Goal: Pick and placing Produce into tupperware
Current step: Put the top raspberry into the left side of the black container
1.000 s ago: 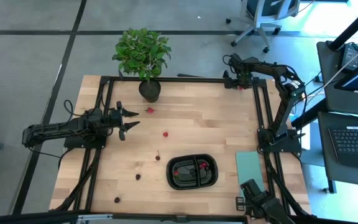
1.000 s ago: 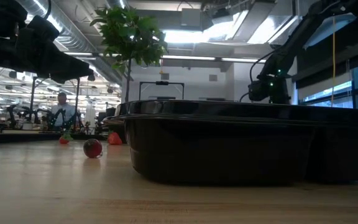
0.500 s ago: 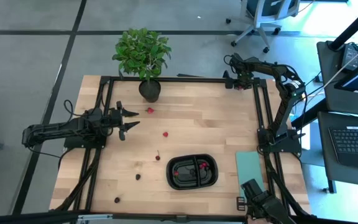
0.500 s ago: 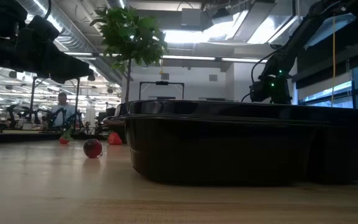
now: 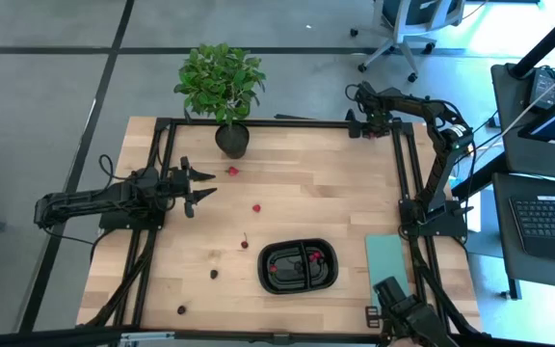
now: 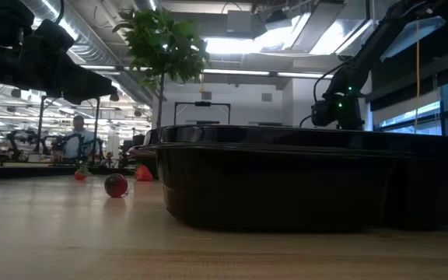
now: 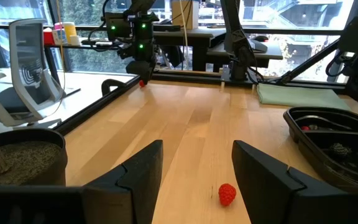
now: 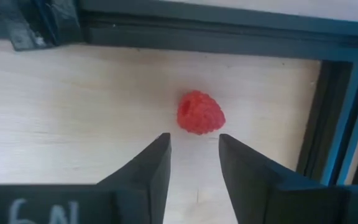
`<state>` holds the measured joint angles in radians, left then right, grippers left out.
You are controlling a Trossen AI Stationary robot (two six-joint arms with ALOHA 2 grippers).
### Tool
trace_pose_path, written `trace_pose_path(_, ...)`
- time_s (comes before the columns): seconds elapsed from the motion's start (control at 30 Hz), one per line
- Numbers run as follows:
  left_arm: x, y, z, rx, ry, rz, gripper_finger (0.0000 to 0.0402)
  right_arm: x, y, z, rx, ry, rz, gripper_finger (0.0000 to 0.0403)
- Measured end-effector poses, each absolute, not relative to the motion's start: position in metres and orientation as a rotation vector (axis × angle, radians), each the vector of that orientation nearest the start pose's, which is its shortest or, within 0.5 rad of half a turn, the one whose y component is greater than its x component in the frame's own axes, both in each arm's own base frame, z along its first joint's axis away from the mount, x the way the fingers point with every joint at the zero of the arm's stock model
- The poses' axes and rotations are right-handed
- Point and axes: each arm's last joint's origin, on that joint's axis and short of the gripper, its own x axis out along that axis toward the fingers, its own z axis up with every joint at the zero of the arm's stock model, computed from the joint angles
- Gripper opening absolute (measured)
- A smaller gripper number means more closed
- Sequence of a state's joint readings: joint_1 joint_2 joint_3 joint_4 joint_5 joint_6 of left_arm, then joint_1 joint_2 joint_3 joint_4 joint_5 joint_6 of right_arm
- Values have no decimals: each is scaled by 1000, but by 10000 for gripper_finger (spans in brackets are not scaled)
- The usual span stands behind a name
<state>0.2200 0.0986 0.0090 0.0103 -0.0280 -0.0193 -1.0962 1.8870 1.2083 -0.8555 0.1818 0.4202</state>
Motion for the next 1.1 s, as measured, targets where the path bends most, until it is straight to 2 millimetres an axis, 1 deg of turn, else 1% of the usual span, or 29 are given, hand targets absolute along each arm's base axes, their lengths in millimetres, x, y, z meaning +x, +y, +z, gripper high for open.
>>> trace_pose_path(0.27,100,23,160,-26,77,249,186,150,-303,151,1012,1205,-1347,186)
trace_pose_path(0.47,100,23,160,-26,76,249,186,148,-305,151,992,1208,-1343,201)
trace_pose_path(0.53,100,23,160,-26,77,249,186,146,-307,148,994,1221,-1342,202)
trace_pose_path(0.77,100,23,160,-26,77,249,186,145,-312,125,991,1311,-1309,201)
trace_pose_path(0.93,100,23,160,-24,77,249,186,143,-314,124,998,1314,-1304,198)
trace_pose_path(1.1,100,23,160,-24,77,249,186,143,-315,124,1011,1314,-1301,172)
